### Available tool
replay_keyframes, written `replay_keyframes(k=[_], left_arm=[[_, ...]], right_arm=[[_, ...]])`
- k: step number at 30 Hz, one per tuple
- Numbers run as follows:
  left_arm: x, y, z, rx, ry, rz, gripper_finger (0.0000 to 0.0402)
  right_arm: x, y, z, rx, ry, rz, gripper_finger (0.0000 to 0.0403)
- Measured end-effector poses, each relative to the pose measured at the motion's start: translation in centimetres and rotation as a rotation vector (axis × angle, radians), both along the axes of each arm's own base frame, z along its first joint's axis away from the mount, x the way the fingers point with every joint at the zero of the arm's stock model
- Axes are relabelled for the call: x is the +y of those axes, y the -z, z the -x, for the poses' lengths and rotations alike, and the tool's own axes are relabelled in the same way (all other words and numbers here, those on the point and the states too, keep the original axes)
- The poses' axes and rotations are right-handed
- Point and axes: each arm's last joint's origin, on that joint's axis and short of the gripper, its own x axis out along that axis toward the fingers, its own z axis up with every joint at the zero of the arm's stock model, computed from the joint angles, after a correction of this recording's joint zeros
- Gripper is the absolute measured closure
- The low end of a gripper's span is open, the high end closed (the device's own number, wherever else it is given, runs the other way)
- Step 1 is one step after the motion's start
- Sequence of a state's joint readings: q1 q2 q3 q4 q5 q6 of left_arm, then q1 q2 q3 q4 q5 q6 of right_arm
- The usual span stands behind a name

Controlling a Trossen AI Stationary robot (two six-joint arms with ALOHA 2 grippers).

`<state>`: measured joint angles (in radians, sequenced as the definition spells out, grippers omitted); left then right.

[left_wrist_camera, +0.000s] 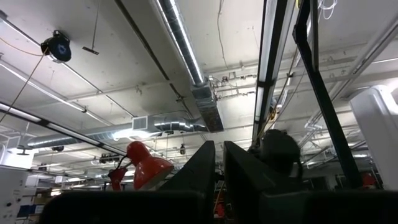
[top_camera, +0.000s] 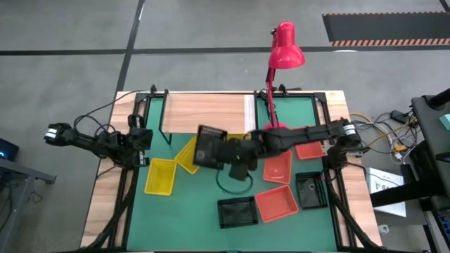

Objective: Stack baskets on shelf by color
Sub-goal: Put the top black bin on the shelf

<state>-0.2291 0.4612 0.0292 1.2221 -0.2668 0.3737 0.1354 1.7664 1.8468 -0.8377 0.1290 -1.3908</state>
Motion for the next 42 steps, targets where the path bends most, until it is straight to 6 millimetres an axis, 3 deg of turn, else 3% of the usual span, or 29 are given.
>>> replay_keyframes(k=[11,17,24,29,36,42], left_arm=[[0.0,0.0,0.0,-0.001,0.000,0.000,0.0385],[0.0,0.0,0.0,-0.005,0.000,0.001,0.0385],[0.1,-0.2,0.3,-0.024,0.000,0.005,0.0385],[0.1,-0.3,0.4,-0.032,-0.002,0.005,0.0385],[0.1,-0.3,0.4,-0.032,-0.004,0.004,0.0385],[0.1,-0.3,0.4,-0.028,-0.004,0.003,0.0385]], right_arm=[[-10.2,2.1,-3.7,0.030,0.101,0.031,0.0394],[-13.2,2.7,-4.4,0.034,0.142,0.018,0.0394],[-13.8,3.4,-4.9,0.056,0.147,0.007,0.0389],[-13.9,3.6,-4.9,0.062,0.149,0.008,0.0360],[-13.8,2.3,-4.4,0.037,0.148,0.057,0.0321],[-13.6,0.3,-3.0,0.032,0.273,0.167,0.0322]])
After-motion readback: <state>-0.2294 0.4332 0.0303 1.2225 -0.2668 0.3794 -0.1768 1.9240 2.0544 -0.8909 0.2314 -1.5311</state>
